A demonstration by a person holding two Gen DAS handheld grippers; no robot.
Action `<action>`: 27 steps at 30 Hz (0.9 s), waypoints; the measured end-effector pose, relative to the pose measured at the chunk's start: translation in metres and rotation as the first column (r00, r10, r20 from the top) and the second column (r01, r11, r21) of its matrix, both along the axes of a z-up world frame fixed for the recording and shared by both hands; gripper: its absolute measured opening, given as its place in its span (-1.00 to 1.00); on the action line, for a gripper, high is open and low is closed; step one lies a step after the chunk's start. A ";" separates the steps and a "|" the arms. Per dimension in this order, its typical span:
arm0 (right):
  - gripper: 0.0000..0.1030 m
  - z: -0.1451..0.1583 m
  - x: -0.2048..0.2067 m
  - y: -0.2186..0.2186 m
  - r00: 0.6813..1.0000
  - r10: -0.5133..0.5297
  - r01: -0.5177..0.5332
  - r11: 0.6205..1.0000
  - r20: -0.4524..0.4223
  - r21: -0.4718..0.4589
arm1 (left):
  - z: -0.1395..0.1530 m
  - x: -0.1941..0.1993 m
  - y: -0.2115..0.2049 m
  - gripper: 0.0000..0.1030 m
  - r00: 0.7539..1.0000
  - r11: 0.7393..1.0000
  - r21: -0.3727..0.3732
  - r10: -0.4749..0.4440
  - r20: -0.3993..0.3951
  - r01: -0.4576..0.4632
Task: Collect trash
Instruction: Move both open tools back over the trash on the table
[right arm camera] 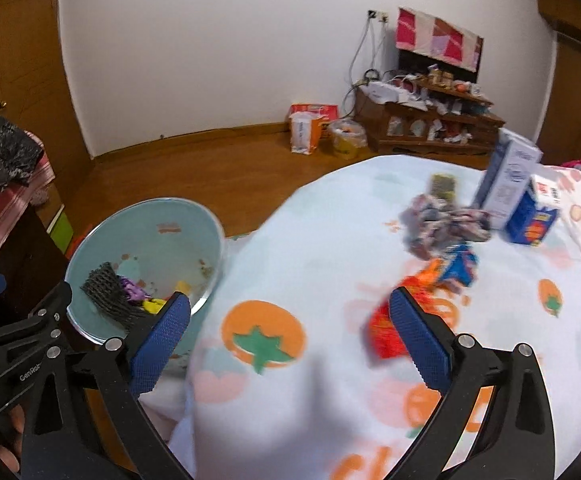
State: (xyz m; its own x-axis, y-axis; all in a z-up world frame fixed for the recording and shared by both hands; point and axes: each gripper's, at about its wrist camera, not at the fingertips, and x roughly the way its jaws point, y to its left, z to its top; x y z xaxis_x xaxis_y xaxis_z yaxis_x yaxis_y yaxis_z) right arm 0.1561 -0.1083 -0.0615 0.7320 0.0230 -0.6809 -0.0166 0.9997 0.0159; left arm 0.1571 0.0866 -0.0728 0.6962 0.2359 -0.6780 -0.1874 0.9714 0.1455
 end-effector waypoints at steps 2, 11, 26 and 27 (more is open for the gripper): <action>0.90 0.003 -0.006 -0.007 1.000 -0.020 0.020 1.000 0.010 0.002 | 0.002 -0.003 -0.011 0.88 1.000 1.000 -0.002 -0.021 0.000 0.021; 0.90 0.005 -0.030 -0.062 0.990 -0.141 0.140 0.990 0.029 0.016 | 0.006 -0.015 -0.068 0.88 0.989 0.989 0.006 -0.150 -0.003 0.150; 0.88 -0.003 -0.056 -0.138 0.959 -0.283 0.283 0.959 0.033 -0.015 | 0.006 -0.021 -0.135 0.88 0.958 0.957 0.020 -0.288 -0.018 0.288; 0.88 -0.004 -0.056 -0.143 0.956 -0.291 0.291 0.957 0.031 -0.016 | 0.005 -0.020 -0.142 0.88 0.953 0.953 0.021 -0.302 -0.020 0.302</action>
State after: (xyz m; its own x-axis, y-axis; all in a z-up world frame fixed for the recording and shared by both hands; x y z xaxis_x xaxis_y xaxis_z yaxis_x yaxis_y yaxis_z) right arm 0.0999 -0.2516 -0.0651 0.7241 -0.2071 -0.6579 0.2747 0.9615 -0.0003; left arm 0.1367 -0.0553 -0.0679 0.7264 0.0322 -0.6865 0.1168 0.9786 0.1696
